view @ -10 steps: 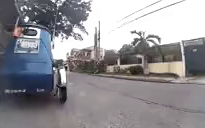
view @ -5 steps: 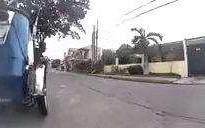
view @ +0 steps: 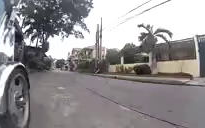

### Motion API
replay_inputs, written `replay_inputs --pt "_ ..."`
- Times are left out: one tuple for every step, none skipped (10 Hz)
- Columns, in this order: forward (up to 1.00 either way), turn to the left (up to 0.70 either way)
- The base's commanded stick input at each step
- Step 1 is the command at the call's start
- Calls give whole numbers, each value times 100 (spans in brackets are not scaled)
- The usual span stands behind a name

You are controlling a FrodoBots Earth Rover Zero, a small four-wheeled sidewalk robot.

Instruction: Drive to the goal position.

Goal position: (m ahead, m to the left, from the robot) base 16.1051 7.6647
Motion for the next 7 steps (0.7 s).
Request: replay_inputs --pt "100 40" --pt "100 40" --pt "100 40" --pt "100 40" --pt "100 40" --pt "100 22" --pt "100 2"
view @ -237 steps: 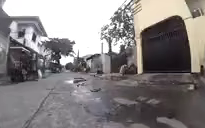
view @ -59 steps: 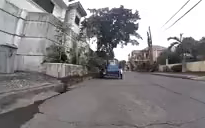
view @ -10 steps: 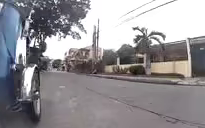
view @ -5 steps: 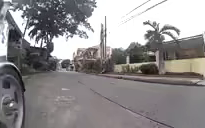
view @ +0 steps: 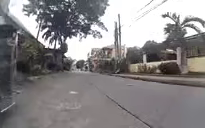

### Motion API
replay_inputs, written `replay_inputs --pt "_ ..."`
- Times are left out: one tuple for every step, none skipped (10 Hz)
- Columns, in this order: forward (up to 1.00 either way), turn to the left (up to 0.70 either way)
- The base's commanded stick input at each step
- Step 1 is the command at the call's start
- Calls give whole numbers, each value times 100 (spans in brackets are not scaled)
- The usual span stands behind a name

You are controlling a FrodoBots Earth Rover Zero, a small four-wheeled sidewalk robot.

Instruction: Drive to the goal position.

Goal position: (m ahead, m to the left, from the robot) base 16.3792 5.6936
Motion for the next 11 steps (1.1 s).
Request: replay_inputs --pt "100 0" --pt "100 0" --pt "100 0" --pt "100 0" --pt "100 0" --pt "100 0" --pt "100 0" --pt "100 0" --pt "100 0" --pt "100 0" --pt "100 0"
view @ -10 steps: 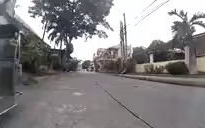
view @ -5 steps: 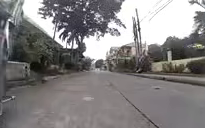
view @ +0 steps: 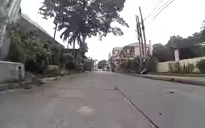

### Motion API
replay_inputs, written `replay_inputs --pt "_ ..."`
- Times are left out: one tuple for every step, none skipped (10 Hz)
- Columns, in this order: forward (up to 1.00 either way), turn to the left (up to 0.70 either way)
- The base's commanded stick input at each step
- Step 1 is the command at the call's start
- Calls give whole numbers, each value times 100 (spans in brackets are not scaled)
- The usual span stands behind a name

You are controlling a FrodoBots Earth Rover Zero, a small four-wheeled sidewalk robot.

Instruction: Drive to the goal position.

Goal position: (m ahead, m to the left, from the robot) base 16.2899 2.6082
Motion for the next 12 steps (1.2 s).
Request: replay_inputs --pt "100 0" --pt "100 0" --pt "100 0" --pt "100 0" --pt "100 0" --pt "100 0" --pt "100 0" --pt "100 0" --pt "100 0" --pt "100 0" --pt "100 0" --pt "100 0"
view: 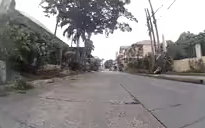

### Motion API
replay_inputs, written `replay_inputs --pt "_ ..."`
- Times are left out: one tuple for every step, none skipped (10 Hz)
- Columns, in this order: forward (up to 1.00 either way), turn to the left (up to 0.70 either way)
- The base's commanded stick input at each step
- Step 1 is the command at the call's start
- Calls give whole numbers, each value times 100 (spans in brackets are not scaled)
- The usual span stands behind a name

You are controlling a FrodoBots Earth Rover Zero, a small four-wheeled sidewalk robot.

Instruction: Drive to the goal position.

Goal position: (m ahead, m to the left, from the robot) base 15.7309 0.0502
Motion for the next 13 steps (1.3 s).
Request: replay_inputs --pt "100 -1" --pt "100 -3" --pt "100 -5" --pt "100 -6" --pt "100 -5" --pt "100 -3" --pt "100 0" --pt "100 0" --pt "100 0" --pt "100 0" --pt "100 0" --pt "100 0" --pt "100 0"
